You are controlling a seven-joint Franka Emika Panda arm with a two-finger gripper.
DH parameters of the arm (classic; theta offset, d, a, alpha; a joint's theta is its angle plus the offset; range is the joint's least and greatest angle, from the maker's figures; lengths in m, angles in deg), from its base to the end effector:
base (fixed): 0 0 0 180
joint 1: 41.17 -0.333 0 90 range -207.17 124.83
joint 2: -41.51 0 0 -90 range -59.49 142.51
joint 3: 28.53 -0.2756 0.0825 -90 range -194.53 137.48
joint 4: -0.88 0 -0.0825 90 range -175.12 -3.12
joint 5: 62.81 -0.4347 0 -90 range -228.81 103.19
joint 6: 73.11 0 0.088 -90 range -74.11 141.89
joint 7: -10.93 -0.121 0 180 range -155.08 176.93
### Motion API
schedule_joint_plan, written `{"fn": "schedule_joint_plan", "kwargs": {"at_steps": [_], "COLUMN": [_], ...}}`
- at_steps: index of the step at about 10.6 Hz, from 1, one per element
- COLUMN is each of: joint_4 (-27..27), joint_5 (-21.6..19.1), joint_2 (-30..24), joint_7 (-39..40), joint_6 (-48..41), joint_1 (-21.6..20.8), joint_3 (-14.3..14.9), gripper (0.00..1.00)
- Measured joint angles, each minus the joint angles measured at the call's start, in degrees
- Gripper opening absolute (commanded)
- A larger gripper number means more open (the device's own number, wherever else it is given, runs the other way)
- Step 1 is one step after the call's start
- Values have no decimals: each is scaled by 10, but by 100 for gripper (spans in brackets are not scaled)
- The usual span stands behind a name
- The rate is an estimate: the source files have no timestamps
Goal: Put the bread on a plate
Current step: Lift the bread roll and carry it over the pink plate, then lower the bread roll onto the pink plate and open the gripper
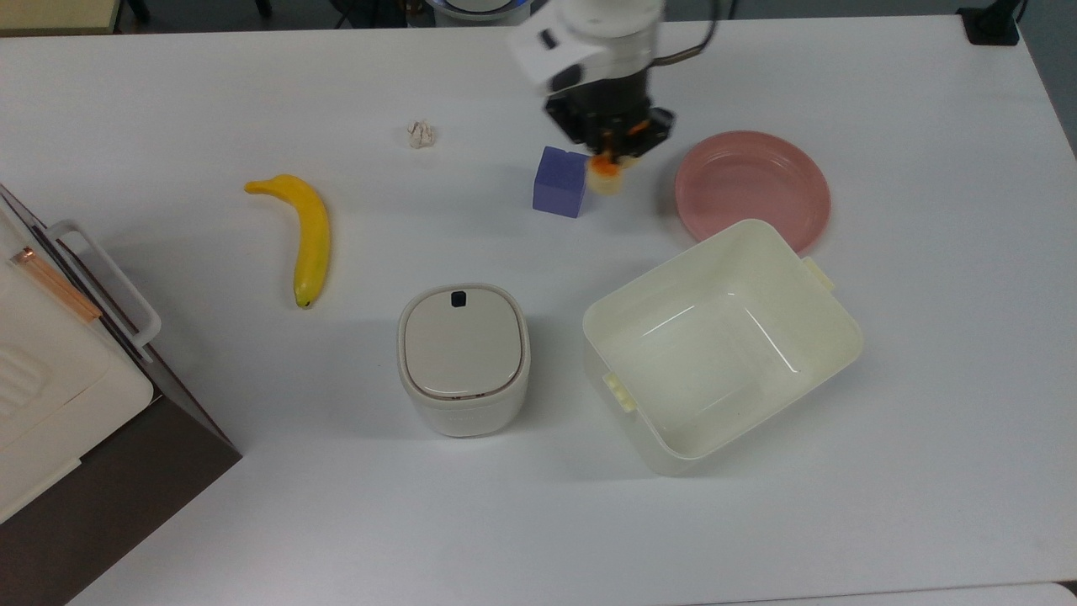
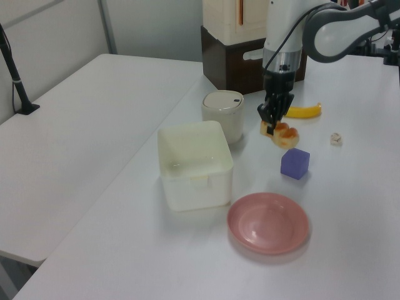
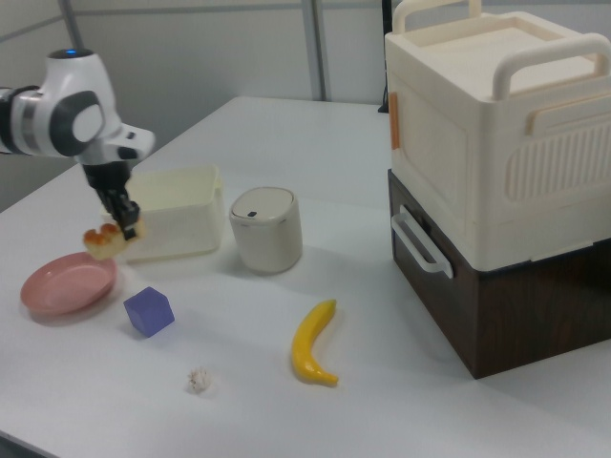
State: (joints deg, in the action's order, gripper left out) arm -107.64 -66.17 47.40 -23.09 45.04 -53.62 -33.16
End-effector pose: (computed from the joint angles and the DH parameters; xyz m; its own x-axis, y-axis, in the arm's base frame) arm 0.6070 0.1898 0.3795 0.9481 -0.3175 0.0190 -0.3148 -0.9451 -0.0872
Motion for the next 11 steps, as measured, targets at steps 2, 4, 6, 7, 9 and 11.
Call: {"fn": "schedule_joint_plan", "kwargs": {"at_steps": [2, 4, 6, 7, 9, 11], "joint_4": [28, 50, 60, 62, 70, 81], "joint_5": [0, 2, 13, 18, 52, 65], "joint_2": [23, 60, 99, 116, 126, 121], "joint_7": [-39, -75, -95, -104, -134, -143], "joint_6": [0, 1, 12, 25, 30, 30], "joint_1": [-54, -99, -122, -129, -133, -133], "joint_3": [0, 0, 0, 1, 1, 2], "gripper": [9, 62, 100, 100, 100, 100]}}
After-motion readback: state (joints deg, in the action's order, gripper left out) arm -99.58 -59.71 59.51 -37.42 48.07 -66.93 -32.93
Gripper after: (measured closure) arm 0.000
